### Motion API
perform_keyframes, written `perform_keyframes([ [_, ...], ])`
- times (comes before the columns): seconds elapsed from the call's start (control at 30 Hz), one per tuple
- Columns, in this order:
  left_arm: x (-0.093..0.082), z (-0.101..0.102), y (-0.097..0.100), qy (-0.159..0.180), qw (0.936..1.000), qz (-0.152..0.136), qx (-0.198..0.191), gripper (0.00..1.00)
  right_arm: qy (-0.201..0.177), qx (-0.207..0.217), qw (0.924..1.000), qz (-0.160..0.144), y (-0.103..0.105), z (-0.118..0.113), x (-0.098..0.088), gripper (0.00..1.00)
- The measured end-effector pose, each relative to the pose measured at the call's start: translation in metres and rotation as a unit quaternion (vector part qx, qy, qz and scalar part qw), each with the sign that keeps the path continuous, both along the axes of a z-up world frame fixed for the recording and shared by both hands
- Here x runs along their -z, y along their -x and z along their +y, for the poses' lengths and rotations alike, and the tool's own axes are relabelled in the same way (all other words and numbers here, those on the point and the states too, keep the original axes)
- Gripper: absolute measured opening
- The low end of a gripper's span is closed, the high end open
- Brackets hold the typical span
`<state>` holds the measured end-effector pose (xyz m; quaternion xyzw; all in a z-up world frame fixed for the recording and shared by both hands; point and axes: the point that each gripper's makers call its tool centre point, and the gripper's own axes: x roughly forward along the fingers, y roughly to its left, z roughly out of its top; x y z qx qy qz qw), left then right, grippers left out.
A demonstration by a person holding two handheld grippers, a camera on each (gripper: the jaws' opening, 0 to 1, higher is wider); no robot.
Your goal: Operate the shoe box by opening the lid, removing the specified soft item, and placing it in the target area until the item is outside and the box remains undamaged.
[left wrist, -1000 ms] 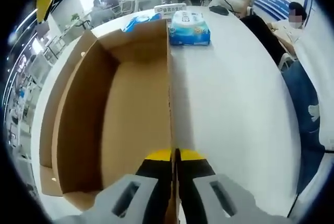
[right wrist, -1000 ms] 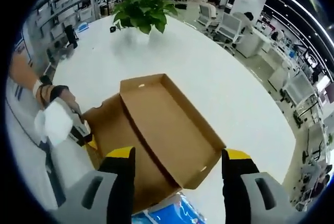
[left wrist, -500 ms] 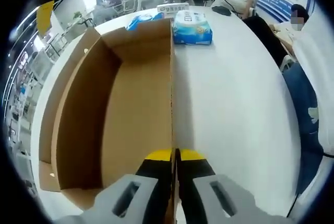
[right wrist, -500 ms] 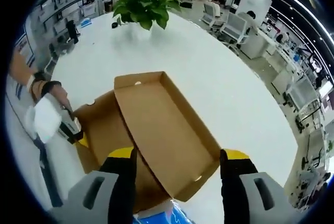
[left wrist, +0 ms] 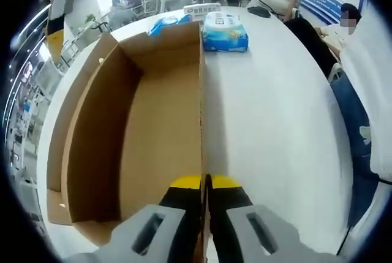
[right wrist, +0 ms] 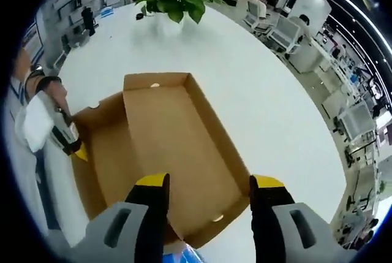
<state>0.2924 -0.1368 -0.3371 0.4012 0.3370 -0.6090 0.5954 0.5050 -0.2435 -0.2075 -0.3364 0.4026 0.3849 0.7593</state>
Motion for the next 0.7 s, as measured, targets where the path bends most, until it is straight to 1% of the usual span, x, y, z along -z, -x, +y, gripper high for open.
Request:
perform_keyframes([
  [0.1,0.0,0.0,0.0,0.001,1.0,0.001,-0.001,0.01,-0.003,0.001,1.0,0.002,-0.005,0.004,0.0,0.53],
  [0.27,0.0,0.0,0.0,0.001,1.0,0.003,-0.003,0.01,0.011,-0.01,0.9999,0.006,-0.014,0.007,0.0,0.56],
  [0.33,0.0,0.0,0.0,0.001,1.0,0.002,-0.003,0.01,0.021,-0.016,0.9995,0.015,-0.017,0.006,0.003,0.56],
  [0.43,0.001,0.001,0.0,0.0,1.0,0.001,-0.001,0.01,0.024,-0.014,0.9993,0.023,-0.022,0.006,0.005,0.57],
  [0.5,0.001,0.0,0.001,0.0,1.0,0.001,0.0,0.01,0.027,-0.021,0.9991,0.026,-0.025,0.007,0.006,0.57],
  [0.63,0.0,0.0,0.0,0.0,1.0,0.002,0.003,0.01,0.048,-0.047,0.9974,0.029,-0.032,0.007,0.01,0.57],
  [0.7,0.001,0.0,0.0,0.0,1.0,0.002,0.002,0.01,0.05,-0.051,0.997,0.03,-0.035,0.007,0.011,0.57],
])
